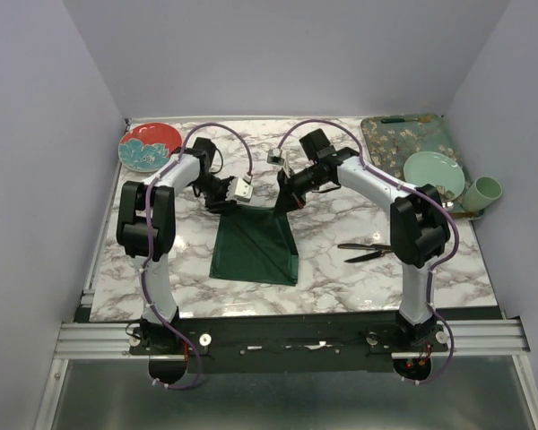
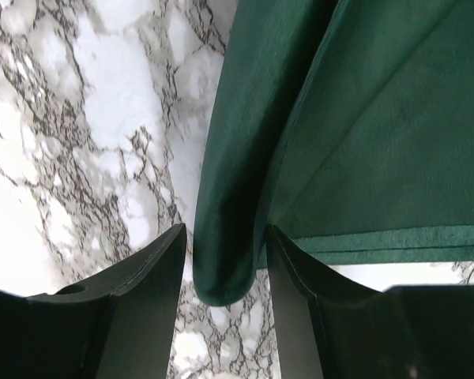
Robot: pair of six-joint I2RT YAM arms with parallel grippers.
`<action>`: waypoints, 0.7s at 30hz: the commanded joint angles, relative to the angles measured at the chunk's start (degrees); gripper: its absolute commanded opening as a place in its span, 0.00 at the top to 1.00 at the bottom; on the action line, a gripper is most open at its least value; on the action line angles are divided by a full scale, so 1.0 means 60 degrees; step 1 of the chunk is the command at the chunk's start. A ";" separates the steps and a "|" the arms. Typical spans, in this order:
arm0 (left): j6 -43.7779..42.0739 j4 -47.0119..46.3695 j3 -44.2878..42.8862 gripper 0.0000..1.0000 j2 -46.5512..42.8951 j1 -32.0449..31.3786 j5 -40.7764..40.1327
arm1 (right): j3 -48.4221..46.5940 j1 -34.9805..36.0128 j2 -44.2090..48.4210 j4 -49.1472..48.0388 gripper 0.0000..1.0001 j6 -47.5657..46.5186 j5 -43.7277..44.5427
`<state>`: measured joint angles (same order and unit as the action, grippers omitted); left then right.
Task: Fold the napkin into a case and place the utensils inside
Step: Pick up the upper triangle-folded napkin from the center of the board.
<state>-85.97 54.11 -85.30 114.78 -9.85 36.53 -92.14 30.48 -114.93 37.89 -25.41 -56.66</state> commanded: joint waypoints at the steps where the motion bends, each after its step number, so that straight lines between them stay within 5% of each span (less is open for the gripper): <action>1: -0.0246 0.0123 -0.0008 0.47 0.0001 -0.0087 -0.0200 | 0.0078 0.0076 0.0376 0.0233 0.99 -0.0218 -0.0151; 7: -0.0290 0.0137 0.0021 0.59 -0.0014 -0.0117 -0.0201 | 0.0107 0.0076 0.0493 0.0277 0.99 -0.0350 -0.0136; 10: -0.0232 0.0137 0.0226 0.76 -0.0233 -0.0088 0.0018 | 0.0166 0.0076 0.0596 0.0277 0.99 -0.0394 -0.0049; 12: -0.0144 0.0123 0.0372 0.98 -0.0540 -0.0073 0.0150 | 0.0239 0.0047 0.0655 0.0262 0.99 -0.0394 0.0112; 21: 0.2373 0.0079 0.0257 1.00 -0.2064 0.0044 0.0196 | 0.0371 -0.0362 0.1079 0.0101 0.99 -0.0745 0.0787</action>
<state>-80.47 54.33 -83.11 108.51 -10.00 36.36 -90.26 29.78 -111.02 38.70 -27.55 -54.59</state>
